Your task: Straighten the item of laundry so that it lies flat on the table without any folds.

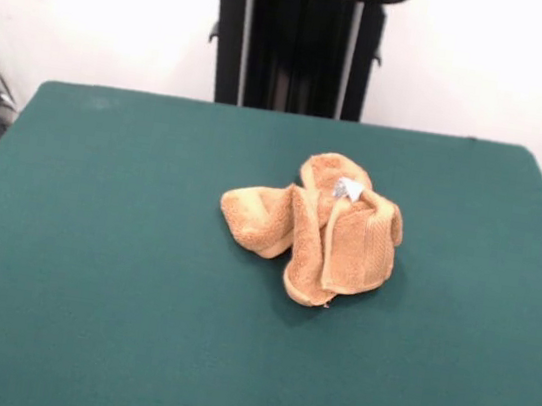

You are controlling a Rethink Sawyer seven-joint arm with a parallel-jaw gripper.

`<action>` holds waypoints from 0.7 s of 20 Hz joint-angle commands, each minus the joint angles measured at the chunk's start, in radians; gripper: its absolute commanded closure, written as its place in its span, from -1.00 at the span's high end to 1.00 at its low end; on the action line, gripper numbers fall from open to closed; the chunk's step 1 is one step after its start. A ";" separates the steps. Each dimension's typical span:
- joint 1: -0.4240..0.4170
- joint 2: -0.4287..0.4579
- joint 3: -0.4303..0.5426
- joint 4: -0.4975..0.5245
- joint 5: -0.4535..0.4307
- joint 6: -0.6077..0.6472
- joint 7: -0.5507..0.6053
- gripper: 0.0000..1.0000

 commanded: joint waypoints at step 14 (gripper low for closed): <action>0.016 0.154 -0.049 0.054 -0.087 0.023 -0.039 1.00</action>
